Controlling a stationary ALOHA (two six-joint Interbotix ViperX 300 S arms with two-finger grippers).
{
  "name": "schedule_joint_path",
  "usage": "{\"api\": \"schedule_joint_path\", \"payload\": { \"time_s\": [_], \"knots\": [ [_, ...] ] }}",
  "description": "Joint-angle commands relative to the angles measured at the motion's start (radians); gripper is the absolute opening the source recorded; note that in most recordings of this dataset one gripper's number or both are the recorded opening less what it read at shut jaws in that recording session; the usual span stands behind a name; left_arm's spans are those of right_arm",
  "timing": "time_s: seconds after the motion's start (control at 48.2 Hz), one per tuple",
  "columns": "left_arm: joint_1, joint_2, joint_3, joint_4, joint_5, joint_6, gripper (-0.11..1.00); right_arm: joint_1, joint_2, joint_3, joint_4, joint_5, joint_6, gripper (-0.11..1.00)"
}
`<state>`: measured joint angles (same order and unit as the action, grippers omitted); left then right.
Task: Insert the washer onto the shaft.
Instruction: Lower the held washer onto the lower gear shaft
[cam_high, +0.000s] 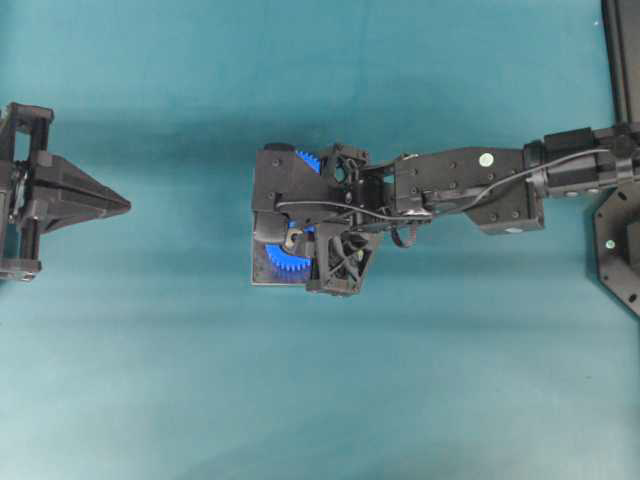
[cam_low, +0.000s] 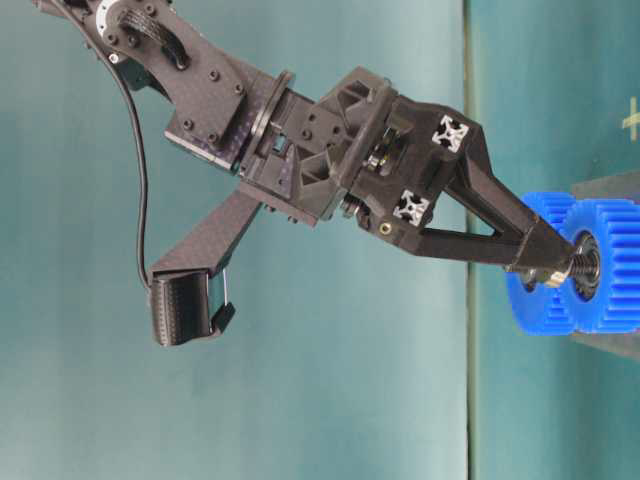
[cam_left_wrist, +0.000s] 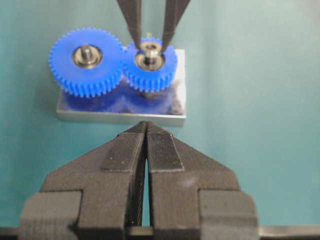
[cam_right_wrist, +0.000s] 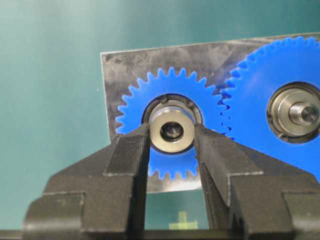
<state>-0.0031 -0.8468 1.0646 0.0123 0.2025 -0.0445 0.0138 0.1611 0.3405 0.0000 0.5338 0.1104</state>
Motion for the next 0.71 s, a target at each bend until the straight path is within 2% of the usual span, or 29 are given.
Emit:
{"api": "schedule_joint_path", "payload": {
  "time_s": [0.0,0.685],
  "knots": [
    [0.002,0.003,-0.011,0.003,-0.005,0.0,0.0,-0.002,-0.014,-0.02,0.002,-0.006,-0.002,0.31],
    [0.002,0.002,-0.008,0.003,-0.005,0.0,0.01,-0.002,0.002,-0.049,0.002,0.035,-0.002,0.31]
  ]
}}
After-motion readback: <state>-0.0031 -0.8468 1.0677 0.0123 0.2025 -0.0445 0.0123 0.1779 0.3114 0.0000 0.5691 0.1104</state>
